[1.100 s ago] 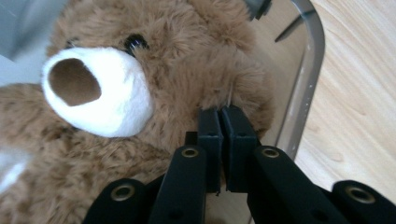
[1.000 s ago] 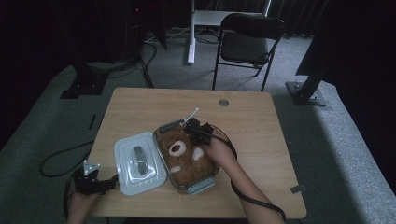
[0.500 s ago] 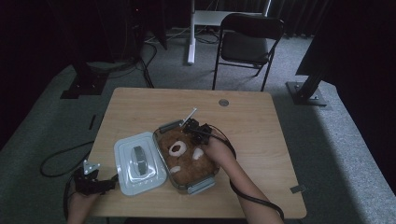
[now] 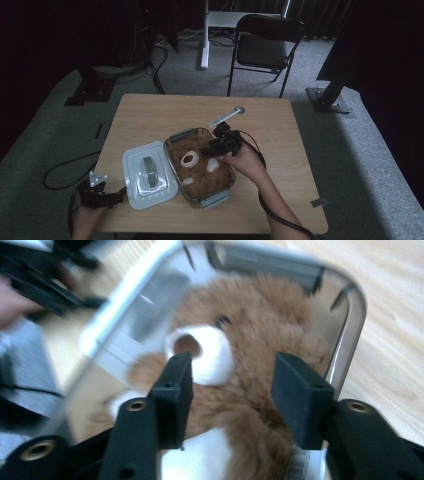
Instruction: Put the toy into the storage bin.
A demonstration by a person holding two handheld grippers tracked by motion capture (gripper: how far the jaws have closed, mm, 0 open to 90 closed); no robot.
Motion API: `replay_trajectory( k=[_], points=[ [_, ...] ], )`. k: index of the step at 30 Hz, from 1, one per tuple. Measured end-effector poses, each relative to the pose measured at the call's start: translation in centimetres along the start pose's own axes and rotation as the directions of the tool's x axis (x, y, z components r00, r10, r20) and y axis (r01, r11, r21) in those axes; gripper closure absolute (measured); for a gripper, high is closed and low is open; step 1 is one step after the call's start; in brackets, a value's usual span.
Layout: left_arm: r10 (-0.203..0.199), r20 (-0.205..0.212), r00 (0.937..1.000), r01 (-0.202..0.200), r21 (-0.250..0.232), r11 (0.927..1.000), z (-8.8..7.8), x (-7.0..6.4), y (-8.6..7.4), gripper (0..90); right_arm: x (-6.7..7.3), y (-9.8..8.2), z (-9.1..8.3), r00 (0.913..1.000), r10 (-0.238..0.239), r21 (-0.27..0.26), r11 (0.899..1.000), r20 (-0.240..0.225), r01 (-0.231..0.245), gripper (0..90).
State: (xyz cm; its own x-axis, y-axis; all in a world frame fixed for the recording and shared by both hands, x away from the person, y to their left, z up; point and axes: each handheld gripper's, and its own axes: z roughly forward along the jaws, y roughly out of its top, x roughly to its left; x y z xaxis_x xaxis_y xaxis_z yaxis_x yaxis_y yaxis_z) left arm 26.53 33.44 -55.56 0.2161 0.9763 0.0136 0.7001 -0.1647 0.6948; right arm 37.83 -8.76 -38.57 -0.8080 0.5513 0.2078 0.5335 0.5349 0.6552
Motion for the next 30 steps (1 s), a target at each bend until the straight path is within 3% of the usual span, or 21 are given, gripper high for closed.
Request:
replay_trajectory(
  k=[2,3,4,5,7,8,10,11,13,15,21,23,29,30],
  points=[
    [0.000,0.000,1.0000,0.000,0.000,1.0000,0.0,0.0,0.0,0.6,0.1,-0.4,-1.5,1.0000,0.008,-0.056,0.998,-0.005,-0.009,44.1],
    [0.000,0.000,1.0000,0.000,0.000,1.0000,0.0,0.0,0.0,0.6,0.1,-0.8,-2.5,0.9997,0.013,-0.079,0.997,0.019,-0.011,40.3],
    [0.000,0.000,1.0000,0.000,0.000,1.0000,0.0,0.0,0.0,0.6,0.1,-0.8,-2.5,0.9997,0.013,-0.079,0.997,0.019,-0.011,40.3],
    [0.000,0.000,1.0000,0.000,0.000,1.0000,0.0,0.0,0.0,0.6,0.5,-1.3,-3.4,0.9986,0.003,-0.105,0.994,0.054,0.003,47.6],
    [0.000,0.000,1.0000,0.000,0.000,1.0000,0.0,0.0,0.0,0.6,0.7,-1.6,-3.7,0.9992,-0.016,-0.107,0.994,0.037,0.020,51.5],
    [0.000,0.000,1.0000,0.000,0.000,1.0000,0.0,0.0,0.0,0.7,1.4,-2.5,-4.2,0.9973,-0.048,-0.110,0.992,0.055,0.054,57.8],
    [0.002,0.000,1.0000,-0.002,0.001,1.0000,0.0,0.0,0.0,0.6,1.7,-2.9,-4.2,0.9965,-0.060,-0.109,0.992,0.058,0.066,61.0],
    [-0.001,0.000,1.0000,0.001,0.000,1.0000,0.0,0.0,0.0,0.7,2.2,-4.0,-4.3,0.9955,-0.086,-0.090,0.992,0.039,0.089,71.2],
    [-0.001,0.000,1.0000,0.001,0.000,1.0000,0.0,0.0,0.0,0.6,2.4,-4.5,-4.3,0.9941,-0.101,-0.079,0.991,0.040,0.104,74.7],
    [0.000,0.000,1.0000,0.000,0.000,1.0000,0.0,0.0,0.0,0.6,2.5,-5.8,-4.1,0.9922,-0.112,-0.030,0.993,0.055,0.114,82.2],
    [-0.001,-0.001,1.0000,0.001,0.000,1.0000,0.0,0.0,0.0,0.7,1.8,-6.8,-2.1,0.9937,-0.097,0.059,0.994,0.055,0.094,86.8],
    [-0.002,-0.001,1.0000,0.002,0.000,1.0000,0.0,0.0,0.0,0.6,1.7,-6.8,-0.7,0.9916,-0.097,0.115,0.990,0.085,0.087,89.2],
    [-0.002,-0.001,1.0000,0.002,0.000,1.0000,0.0,0.0,0.0,0.6,1.5,-6.7,0.0,0.9906,-0.104,0.151,0.984,0.088,0.090,89.4],
    [-0.002,-0.002,1.0000,0.002,0.000,1.0000,0.0,0.0,0.0,0.7,1.6,-6.6,0.4,0.9893,-0.114,0.180,0.979,0.091,0.097,89.6]
  ],
)
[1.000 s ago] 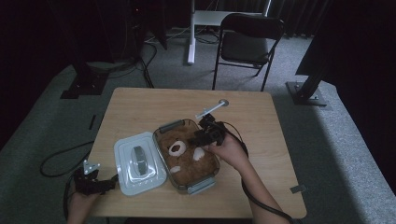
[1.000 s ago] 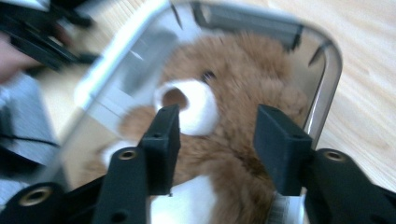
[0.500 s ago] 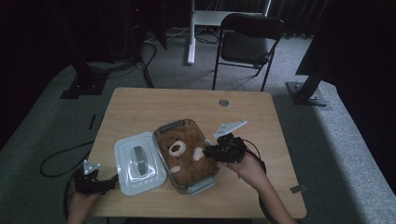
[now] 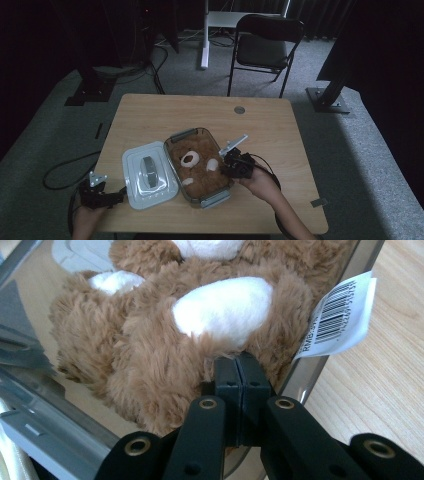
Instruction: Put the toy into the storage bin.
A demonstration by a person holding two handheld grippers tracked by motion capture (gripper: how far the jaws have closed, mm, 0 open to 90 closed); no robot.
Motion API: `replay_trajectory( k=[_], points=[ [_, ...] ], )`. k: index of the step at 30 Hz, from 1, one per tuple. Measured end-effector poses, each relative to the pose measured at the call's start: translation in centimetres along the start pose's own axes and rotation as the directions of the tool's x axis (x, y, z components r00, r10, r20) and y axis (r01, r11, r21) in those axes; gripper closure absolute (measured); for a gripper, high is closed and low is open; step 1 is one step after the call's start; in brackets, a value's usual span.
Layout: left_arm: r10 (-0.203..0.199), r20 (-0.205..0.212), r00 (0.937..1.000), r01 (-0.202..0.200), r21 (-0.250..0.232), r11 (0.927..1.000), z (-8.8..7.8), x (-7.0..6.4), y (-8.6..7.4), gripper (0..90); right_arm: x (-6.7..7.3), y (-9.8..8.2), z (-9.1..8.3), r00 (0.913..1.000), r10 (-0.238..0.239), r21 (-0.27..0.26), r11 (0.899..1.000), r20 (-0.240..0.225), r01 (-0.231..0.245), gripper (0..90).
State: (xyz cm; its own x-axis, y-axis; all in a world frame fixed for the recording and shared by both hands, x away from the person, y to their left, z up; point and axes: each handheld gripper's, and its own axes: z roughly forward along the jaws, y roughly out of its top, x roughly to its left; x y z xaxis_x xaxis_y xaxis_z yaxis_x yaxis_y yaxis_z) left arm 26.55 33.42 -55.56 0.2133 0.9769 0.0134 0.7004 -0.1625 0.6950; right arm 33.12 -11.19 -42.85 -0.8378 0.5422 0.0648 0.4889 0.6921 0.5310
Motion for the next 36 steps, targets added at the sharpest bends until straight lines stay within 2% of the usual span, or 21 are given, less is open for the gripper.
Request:
replay_trajectory(
  k=[2,4,5,11,13,15,16,17,18,19,20,21,22,23,25,28,29,31,32,36],
  points=[
    [0.000,-0.001,1.0000,0.000,-0.001,1.0000,0.0,0.0,0.0,0.6,0.1,0.2,0.3,1.0000,-0.005,0.035,0.999,-0.002,0.005,89.6],
    [0.000,-0.001,1.0000,0.000,0.000,1.0000,0.0,0.0,0.0,0.6,0.1,0.3,0.4,0.9999,-0.013,0.047,0.999,0.001,0.013,89.7],
    [-0.001,-0.001,1.0000,0.001,-0.001,1.0000,0.0,0.0,0.0,0.6,0.1,0.7,0.7,0.9997,-0.023,0.080,0.997,0.001,0.023,89.7],
    [-0.005,-0.004,1.0000,0.005,-0.003,1.0000,0.1,0.0,0.0,0.6,0.2,1.0,0.9,0.9990,-0.043,0.126,0.991,0.010,0.042,89.8],
    [-0.006,-0.005,1.0000,0.006,-0.003,1.0000,0.1,0.0,0.1,0.6,0.4,1.4,1.1,0.9976,-0.067,0.157,0.986,0.020,0.063,89.9],
    [-0.006,-0.005,1.0000,0.006,-0.003,1.0000,0.1,0.0,0.1,0.6,0.9,2.0,1.6,0.9926,-0.113,0.212,0.972,0.044,0.102,90.0],
    [-0.006,-0.005,1.0000,0.006,-0.003,1.0000,0.1,0.0,0.1,0.7,1.0,2.2,1.8,0.9917,-0.120,0.234,0.966,0.046,0.106,90.0],
    [-0.006,-0.005,1.0000,0.006,-0.003,1.0000,0.1,0.0,0.1,0.7,1.2,2.5,2.2,0.9893,-0.137,0.265,0.957,0.049,0.119,90.0],
    [-0.005,-0.005,1.0000,0.005,-0.002,1.0000,0.1,0.0,0.1,0.7,1.2,3.0,2.8,0.9860,-0.159,0.318,0.938,0.051,0.135,90.0],
    [-0.005,-0.005,1.0000,0.005,-0.002,1.0000,0.1,0.0,0.1,0.7,1.2,3.0,2.8,0.9860,-0.159,0.318,0.938,0.051,0.135,90.0],
    [-0.005,-0.005,1.0000,0.005,-0.002,1.0000,0.1,0.0,0.1,0.6,1.1,3.4,3.2,0.9844,-0.172,0.364,0.920,0.035,0.148,90.0],
    [-0.005,-0.005,1.0000,0.005,-0.002,1.0000,0.1,0.0,0.1,0.7,1.1,3.4,3.2,0.9844,-0.172,0.364,0.920,0.035,0.148,90.0],
    [-0.005,-0.005,1.0000,0.005,-0.002,1.0000,0.1,0.0,0.1,0.6,1.4,3.6,4.1,0.9773,-0.207,0.423,0.890,0.042,0.170,90.0],
    [-0.005,-0.005,1.0000,0.005,-0.002,1.0000,0.1,0.0,0.1,0.6,1.6,3.7,4.4,0.9729,-0.225,0.435,0.882,0.055,0.179,90.0],
    [-0.005,-0.005,1.0000,0.005,-0.003,1.0000,0.1,0.0,0.0,0.7,1.6,3.8,4.5,0.9714,-0.229,0.444,0.878,0.062,0.179,90.0],
    [-0.006,-0.005,1.0000,0.006,-0.003,1.0000,0.1,0.0,0.0,0.6,1.6,3.9,4.5,0.9718,-0.227,0.444,0.878,0.062,0.177,90.0],
    [-0.006,-0.005,1.0000,0.006,-0.002,1.0000,0.1,0.0,0.1,0.7,1.6,3.8,4.4,0.9723,-0.224,0.433,0.885,0.068,0.173,90.0],
    [-0.006,-0.005,1.0000,0.006,-0.002,1.0000,0.1,0.0,0.1,0.6,1.6,3.7,3.9,0.9719,-0.221,0.399,0.901,0.081,0.171,89.7],
    [-0.006,-0.005,1.0000,0.006,-0.002,1.0000,0.1,0.0,0.1,0.6,1.4,3.6,3.4,0.9777,-0.196,0.359,0.920,0.076,0.156,89.7],
    [-0.008,-0.007,0.9999,0.008,-0.001,1.0000,0.1,0.0,0.1,0.6,0.8,3.3,0.7,0.9894,-0.133,0.237,0.965,0.058,0.116,83.3]
  ],
)
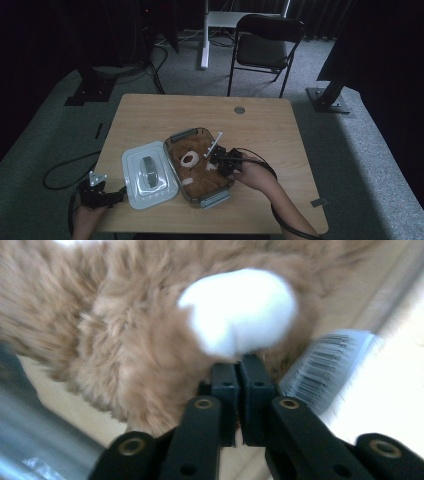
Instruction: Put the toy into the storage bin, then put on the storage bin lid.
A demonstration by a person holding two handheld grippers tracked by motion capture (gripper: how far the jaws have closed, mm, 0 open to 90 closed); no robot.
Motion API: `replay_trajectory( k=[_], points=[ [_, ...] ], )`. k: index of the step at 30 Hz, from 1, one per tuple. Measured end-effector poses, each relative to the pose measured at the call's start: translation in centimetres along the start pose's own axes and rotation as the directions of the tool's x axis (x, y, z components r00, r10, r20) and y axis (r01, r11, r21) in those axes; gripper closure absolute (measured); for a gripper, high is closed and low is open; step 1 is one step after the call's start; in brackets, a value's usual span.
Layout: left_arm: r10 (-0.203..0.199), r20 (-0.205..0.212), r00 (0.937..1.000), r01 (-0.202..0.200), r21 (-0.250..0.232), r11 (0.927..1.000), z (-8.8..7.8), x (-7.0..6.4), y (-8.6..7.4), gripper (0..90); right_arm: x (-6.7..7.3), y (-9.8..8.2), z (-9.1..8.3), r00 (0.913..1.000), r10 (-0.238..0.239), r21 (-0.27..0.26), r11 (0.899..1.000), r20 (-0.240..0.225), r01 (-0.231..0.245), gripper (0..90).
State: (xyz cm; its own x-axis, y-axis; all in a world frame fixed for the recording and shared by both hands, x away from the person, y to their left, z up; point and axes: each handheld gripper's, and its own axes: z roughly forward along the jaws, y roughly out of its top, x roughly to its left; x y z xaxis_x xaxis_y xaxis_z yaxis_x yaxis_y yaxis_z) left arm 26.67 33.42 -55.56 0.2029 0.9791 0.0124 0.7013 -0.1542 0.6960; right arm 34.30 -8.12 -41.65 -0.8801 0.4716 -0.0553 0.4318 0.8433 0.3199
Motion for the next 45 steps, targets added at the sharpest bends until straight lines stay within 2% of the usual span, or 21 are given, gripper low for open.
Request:
replay_trajectory(
  k=[3,4,8,9,11,12,13,16,17,18,21,22,23,24,26,28,31,33,36,40,45],
  points=[
    [0.000,0.000,1.0000,0.000,0.001,1.0000,0.0,0.0,0.0,0.6,-0.3,-0.6,-1.4,0.9995,0.009,-0.074,0.997,-0.030,-0.011,73.3],
    [0.001,0.000,1.0000,-0.001,0.001,1.0000,0.0,0.0,0.0,0.6,-0.4,-1.1,-2.6,0.9993,0.028,-0.139,0.990,-0.024,-0.031,56.4],
    [0.000,-0.002,1.0000,0.000,0.001,1.0000,0.0,0.0,0.0,0.6,-1.5,-2.4,-4.3,0.9941,0.107,-0.274,0.956,-0.018,-0.108,44.0],
    [0.000,-0.002,1.0000,0.000,0.001,1.0000,0.0,0.0,0.0,0.6,-1.5,-2.4,-4.3,0.9941,0.107,-0.274,0.956,-0.018,-0.108,44.0],
    [-0.001,-0.002,1.0000,0.001,0.003,1.0000,0.0,0.0,0.0,0.6,-2.3,-3.1,-4.7,0.9865,0.163,-0.341,0.926,-0.019,-0.159,36.6],
    [-0.009,-0.010,0.9999,0.009,0.001,1.0000,0.0,-0.1,0.0,0.7,-3.0,-3.8,-5.1,0.9769,0.213,-0.417,0.887,-0.015,-0.200,29.0],
    [-0.009,-0.010,0.9999,0.009,0.001,1.0000,0.0,-0.1,0.0,0.6,-3.4,-4.2,-5.2,0.9715,0.236,-0.439,0.870,-0.026,-0.223,27.4],
    [-0.012,-0.010,0.9999,0.012,-0.001,0.9999,0.0,-0.1,0.0,0.7,-3.9,-4.9,-5.2,0.9707,0.235,-0.457,0.859,-0.051,-0.231,16.2],
    [-0.030,0.012,0.9995,0.030,-0.011,0.9995,-0.1,0.0,-0.1,0.7,-4.6,-5.7,-4.9,0.9601,0.277,-0.474,0.841,-0.034,-0.260,16.1],
    [-0.030,0.012,0.9995,0.030,-0.011,0.9995,-0.1,0.0,-0.1,0.7,-4.8,-6.0,-4.8,0.9570,0.290,-0.473,0.841,-0.019,-0.264,13.9],
    [-0.051,0.027,0.9983,0.052,-0.027,0.9983,-0.8,0.0,0.4,0.7,-5.5,-7.5,-4.2,0.9416,0.336,-0.522,0.806,0.019,-0.278,12.6],
    [-0.060,0.018,0.9980,0.061,-0.035,0.9976,-1.1,0.0,0.7,0.7,-5.5,-7.5,-4.2,0.9416,0.336,-0.522,0.806,0.019,-0.278,12.6],
    [-0.074,0.019,0.9971,0.075,-0.038,0.9965,-1.4,-0.2,0.9,0.7,-5.8,-7.9,-3.9,0.9351,0.353,-0.518,0.805,0.027,-0.289,12.6],
    [-0.097,0.041,0.9944,0.098,-0.027,0.9948,-2.1,-0.5,1.5,0.7,-6.6,-8.9,-3.2,0.9198,0.391,-0.510,0.798,0.031,-0.322,12.6],
    [-0.099,0.055,0.9936,0.100,-0.020,0.9948,-2.3,-0.8,1.7,0.6,-6.9,-9.3,-2.8,0.9139,0.404,-0.516,0.792,0.042,-0.326,12.6],
    [-0.092,0.069,0.9934,0.093,-0.012,0.9956,-2.5,-1.1,1.9,0.6,-7.1,-9.8,-2.4,0.9095,0.413,-0.517,0.789,0.048,-0.331,12.6],
    [-0.043,0.146,0.9884,0.044,-0.002,0.9990,-2.8,-2.8,2.6,0.6,-7.9,-11.3,-0.6,0.8853,0.460,-0.497,0.784,0.066,-0.370,12.6],
    [-0.040,0.185,0.9820,0.040,0.002,0.9992,-2.8,-3.3,2.9,0.6,-8.0,-11.7,0.1,0.8833,0.463,-0.499,0.783,0.071,-0.371,12.6],
    [-0.024,0.190,0.9816,0.025,0.001,0.9997,-2.8,-4.3,3.4,0.6,-7.9,-12.2,1.0,0.8828,0.461,-0.500,0.787,0.089,-0.361,12.6],
    [-0.030,0.177,0.9837,0.030,0.001,0.9995,-2.7,-5.4,4.4,0.6,-7.8,-12.5,2.1,0.8725,0.483,-0.510,0.770,0.074,-0.383,12.5],
    [-0.020,0.161,0.9867,0.017,0.020,0.9996,-2.0,-7.1,5.3,0.6,-7.5,-12.4,3.4,0.8623,0.498,-0.480,0.780,0.091,-0.400,12.5]
  ],
)
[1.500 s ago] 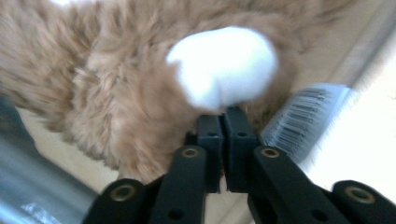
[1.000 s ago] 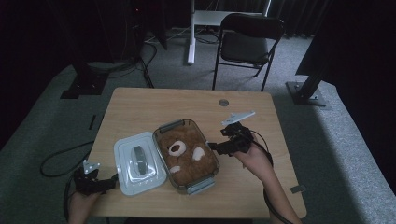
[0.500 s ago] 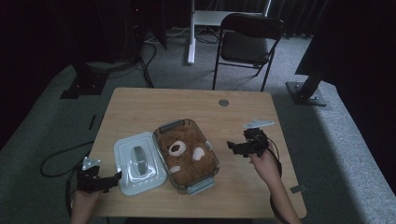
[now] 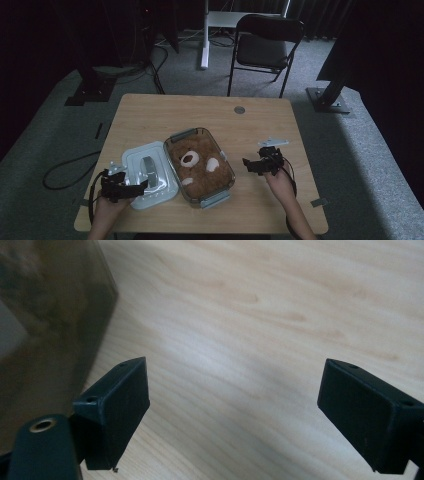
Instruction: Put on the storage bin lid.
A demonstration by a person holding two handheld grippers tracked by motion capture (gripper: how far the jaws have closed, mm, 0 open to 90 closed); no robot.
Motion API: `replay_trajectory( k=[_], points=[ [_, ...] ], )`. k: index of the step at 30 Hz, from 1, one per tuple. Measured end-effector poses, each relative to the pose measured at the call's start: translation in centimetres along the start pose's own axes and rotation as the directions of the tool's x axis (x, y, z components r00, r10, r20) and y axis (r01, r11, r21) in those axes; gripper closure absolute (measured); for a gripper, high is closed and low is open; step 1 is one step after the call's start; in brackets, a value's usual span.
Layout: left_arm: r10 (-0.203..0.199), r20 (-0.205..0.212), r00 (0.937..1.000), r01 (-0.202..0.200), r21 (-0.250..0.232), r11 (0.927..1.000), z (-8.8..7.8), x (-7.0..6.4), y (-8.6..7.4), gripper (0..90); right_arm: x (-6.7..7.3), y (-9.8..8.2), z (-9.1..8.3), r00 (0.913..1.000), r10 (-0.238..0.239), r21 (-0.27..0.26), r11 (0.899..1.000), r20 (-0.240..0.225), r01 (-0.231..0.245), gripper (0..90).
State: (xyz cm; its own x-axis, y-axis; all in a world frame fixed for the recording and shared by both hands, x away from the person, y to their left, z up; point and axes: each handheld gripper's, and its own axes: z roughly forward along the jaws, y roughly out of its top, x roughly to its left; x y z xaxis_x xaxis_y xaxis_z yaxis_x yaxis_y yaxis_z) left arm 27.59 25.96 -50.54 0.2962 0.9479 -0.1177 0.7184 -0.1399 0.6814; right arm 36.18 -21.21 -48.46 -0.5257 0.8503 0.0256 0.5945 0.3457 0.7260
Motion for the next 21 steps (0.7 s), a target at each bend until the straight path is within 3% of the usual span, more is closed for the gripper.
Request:
replay_trajectory(
  k=[2,6,15,21],
  points=[
    [0.018,-0.016,0.9997,-0.018,0.022,0.9996,0.5,-0.7,0.3,0.6,0.1,-0.2,0.5,0.9999,0.001,0.022,1.000,-0.011,0.000,12.5],
    [0.032,-0.002,0.9995,-0.032,0.055,0.9980,1.5,-1.6,0.7,0.6,0.2,-0.6,0.9,0.9990,0.018,0.027,1.000,-0.041,-0.017,12.5],
    [-0.026,-0.041,0.9988,0.029,0.074,0.9969,3.4,-1.8,1.6,0.6,0.7,-1.0,1.3,0.9989,0.022,0.020,1.000,-0.041,-0.021,12.5],
    [-0.033,-0.081,0.9962,0.038,0.064,0.9972,4.7,-1.4,2.1,0.7,1.1,-1.0,1.6,0.9987,0.025,0.017,1.000,-0.044,-0.024,12.5]
  ],
)
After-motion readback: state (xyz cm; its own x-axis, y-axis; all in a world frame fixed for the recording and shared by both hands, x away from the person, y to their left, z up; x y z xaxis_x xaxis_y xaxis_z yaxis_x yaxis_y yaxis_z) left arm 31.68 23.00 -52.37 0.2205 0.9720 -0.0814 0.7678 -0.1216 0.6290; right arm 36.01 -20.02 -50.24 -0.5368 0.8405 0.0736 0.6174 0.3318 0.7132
